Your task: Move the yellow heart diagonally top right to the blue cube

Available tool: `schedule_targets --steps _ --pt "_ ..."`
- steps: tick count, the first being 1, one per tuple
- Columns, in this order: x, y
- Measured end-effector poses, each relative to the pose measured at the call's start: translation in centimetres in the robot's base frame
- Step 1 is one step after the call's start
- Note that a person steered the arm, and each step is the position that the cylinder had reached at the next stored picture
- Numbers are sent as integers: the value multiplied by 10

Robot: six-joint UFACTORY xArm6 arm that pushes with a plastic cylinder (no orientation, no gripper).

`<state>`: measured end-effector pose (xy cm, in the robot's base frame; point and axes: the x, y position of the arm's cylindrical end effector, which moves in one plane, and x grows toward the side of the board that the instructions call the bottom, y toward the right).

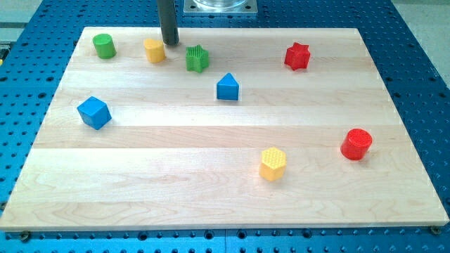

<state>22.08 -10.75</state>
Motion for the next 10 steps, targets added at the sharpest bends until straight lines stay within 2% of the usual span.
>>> schedule_targets --steps 2,3,4,5,7,8,9,10 --pt "-4 6" --pt "13 60" --pt "14 70" --pt "-6 9" --pt "19 -39" --pt "56 5" --pt "10 13" --pt "20 62"
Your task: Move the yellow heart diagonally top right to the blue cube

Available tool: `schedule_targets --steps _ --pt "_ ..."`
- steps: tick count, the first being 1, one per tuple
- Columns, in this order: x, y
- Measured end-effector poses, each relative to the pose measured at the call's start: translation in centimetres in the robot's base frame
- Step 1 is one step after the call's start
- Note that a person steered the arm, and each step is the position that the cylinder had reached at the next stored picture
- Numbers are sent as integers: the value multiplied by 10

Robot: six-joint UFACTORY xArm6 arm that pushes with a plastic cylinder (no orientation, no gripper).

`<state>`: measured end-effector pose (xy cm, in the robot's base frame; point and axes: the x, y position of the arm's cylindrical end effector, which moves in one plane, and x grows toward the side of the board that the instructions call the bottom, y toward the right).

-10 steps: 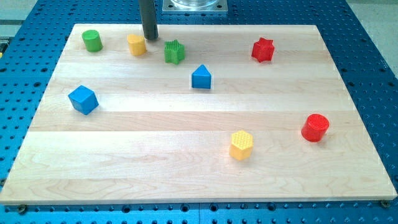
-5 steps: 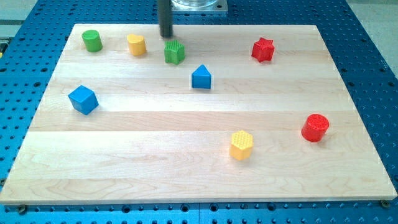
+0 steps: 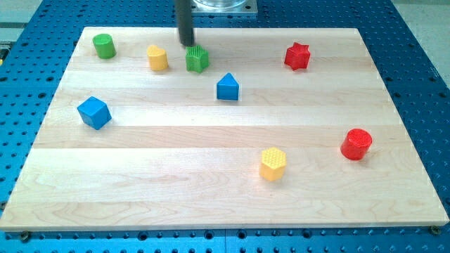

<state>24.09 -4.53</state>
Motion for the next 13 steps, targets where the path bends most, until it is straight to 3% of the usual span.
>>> schedule_targets --steps 1,2,3,4,5,6,8,9,10,11,12,13 --pt "70 6" --pt "45 11" --pt "7 -41" --pt "8 -76" --pt "41 -46" --pt "20 -41" --pt "15 -93" --pt "45 -76" --pt "85 -9" --pt "54 -23" --pt "62 -23" --pt "124 23"
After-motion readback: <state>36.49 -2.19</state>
